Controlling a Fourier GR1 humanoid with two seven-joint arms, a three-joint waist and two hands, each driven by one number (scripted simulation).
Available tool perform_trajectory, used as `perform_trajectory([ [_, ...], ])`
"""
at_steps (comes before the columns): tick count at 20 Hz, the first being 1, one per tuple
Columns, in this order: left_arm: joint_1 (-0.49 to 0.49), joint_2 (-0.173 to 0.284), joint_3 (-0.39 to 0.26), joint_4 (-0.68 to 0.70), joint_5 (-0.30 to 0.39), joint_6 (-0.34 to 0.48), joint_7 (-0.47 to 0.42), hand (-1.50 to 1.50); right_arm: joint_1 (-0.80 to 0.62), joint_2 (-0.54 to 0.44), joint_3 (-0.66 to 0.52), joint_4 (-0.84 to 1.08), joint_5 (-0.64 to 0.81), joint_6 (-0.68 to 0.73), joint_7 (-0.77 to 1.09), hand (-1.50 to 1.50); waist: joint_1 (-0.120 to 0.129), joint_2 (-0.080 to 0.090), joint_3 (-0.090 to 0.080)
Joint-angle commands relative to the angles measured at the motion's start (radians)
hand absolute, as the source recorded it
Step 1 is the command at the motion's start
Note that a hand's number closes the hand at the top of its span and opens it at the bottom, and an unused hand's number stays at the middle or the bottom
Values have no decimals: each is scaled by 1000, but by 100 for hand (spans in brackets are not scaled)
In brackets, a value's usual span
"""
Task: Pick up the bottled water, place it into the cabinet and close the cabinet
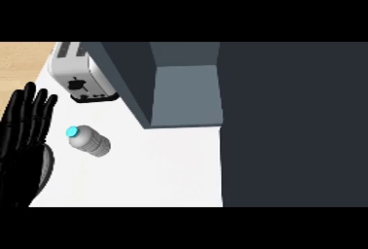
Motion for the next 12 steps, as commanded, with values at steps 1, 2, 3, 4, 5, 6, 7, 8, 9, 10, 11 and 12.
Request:
perform_trajectory([
  [1, -94, 54, 65, 94, 128, -101, -24, -150, 31, 14, 37, -33, 50, -12, 17, -150, 25, 2, -9],
  [2, -99, 123, 127, 75, 241, -187, -8, -150, 44, 18, 44, -52, 39, -14, 42, -150, 24, 2, -10],
  [3, -57, 144, 122, 63, 318, -266, -41, -150, 49, 32, 56, -20, 51, -14, -12, -150, 30, 2, -10],
  [4, -41, 172, 156, 125, 393, -340, -99, -150, 59, 6, 39, -61, 16, 10, 30, -150, 22, 2, -13],
  [5, -77, 195, 153, 137, 430, -382, -91, -150, 130, 17, 62, -95, 25, 18, -2, -150, 0, -1, -12],
  [6, -54, 223, 161, 137, 499, -455, -102, -150, 143, 21, 75, -83, 44, 16, -15, -150, 9, -2, -13],
  [7, -33, 182, 96, 194, 557, -449, 1, -150, 102, 17, 152, -71, -44, 95, 47, -150, 16, 7, -14],
  [8, -21, 212, 121, 239, 614, -501, -2, -150, 122, 20, 161, -86, -45, 96, 43, -150, 13, 6, -14],
  [9, -19, 254, 149, 242, 687, -539, 33, -150, 123, 27, 183, -119, -33, 81, 92, -150, 23, 1, -13],
  [10, -23, 302, 199, 283, 750, -582, 37, -150, 160, 5, 171, -138, -66, 113, 82, -150, 17, 0, -12],
  [11, -50, 327, 227, 307, 803, -592, 53, -150, 185, 12, 218, -211, -50, 107, 121, -150, 13, -2, -11],
  [12, -35, 382, 263, 346, 876, -663, 57, -150, 154, 11, 197, -209, -63, 96, 138, -150, 24, 0, -11],
])
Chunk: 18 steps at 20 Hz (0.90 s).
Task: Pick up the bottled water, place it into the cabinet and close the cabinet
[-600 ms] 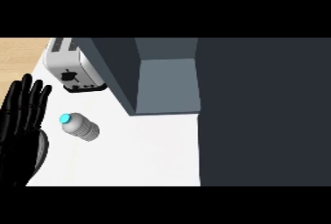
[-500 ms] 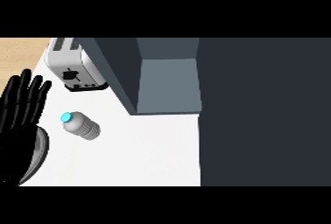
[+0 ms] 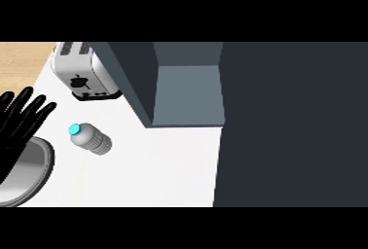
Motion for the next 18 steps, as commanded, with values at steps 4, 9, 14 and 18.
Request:
perform_trajectory([
  [4, -50, 219, 136, 191, 364, -184, 123, -150, 128, 1, 109, -191, -5, 17, 109, -150, 4, -1, 2],
  [9, 51, 276, 162, 133, 487, -208, 204, -150, 70, 34, 177, -221, 76, -39, 198, -150, 21, -1, 2],
  [14, -24, 303, 163, 209, 460, -180, 230, -150, 81, 32, 203, -313, 76, -52, 275, -150, 9, -1, 2],
  [18, 25, 277, 169, 196, 399, -262, 208, -150, 96, 49, 271, -292, 143, -80, 261, -150, 12, -2, 2],
])
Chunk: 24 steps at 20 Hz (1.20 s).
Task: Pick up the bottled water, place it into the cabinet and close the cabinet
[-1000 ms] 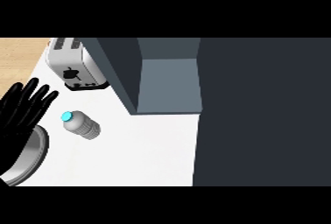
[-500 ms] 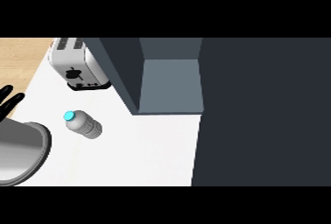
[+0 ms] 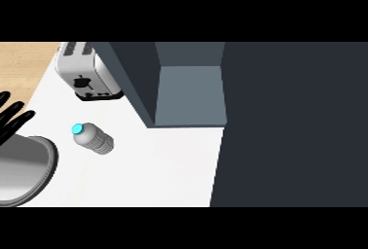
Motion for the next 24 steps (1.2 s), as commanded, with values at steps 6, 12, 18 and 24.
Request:
perform_trajectory([
  [6, 51, -21, 76, 80, -240, -80, -38, -150, 45, -13, 65, -79, 90, -25, 17, -150, 1, 2, -11],
  [12, -102, -89, 42, 233, -384, -47, -70, -150, -41, -20, 61, -105, 60, -52, 112, -150, -16, 8, -13],
  [18, -138, -89, 90, 400, -497, -118, -160, -150, -16, -38, 46, -48, 44, -44, 27, -150, -20, 10, -12],
  [24, -191, -150, 44, 513, -726, -108, -261, -150, -63, -25, 120, -81, 105, -92, 103, -150, -27, 10, -14],
])
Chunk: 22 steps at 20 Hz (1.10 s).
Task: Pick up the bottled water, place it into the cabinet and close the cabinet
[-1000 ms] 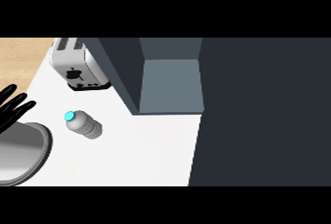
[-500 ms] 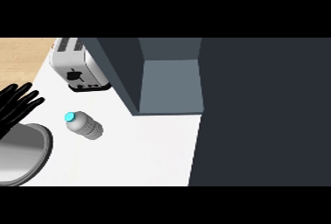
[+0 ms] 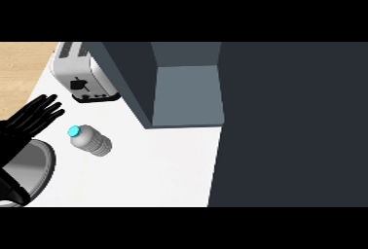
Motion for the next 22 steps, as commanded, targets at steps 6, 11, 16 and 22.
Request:
perform_trajectory([
  [6, -89, -50, -14, 356, -260, -3, -239, -150, -2, -26, 56, -80, 94, -30, 42, -150, -7, 9, -17],
  [11, -153, -19, -19, 547, -359, -16, -405, -150, -4, -29, 62, -51, 98, -50, 13, -150, -19, 15, -20],
  [16, -203, -28, -61, 713, -449, 23, -551, -150, -6, -43, 72, -45, 90, -63, 12, -150, -17, 15, -19],
  [22, -225, -43, -98, 851, -502, 71, -698, -150, 19, -93, 28, -98, 32, -53, -2, -150, -25, 17, -19],
])
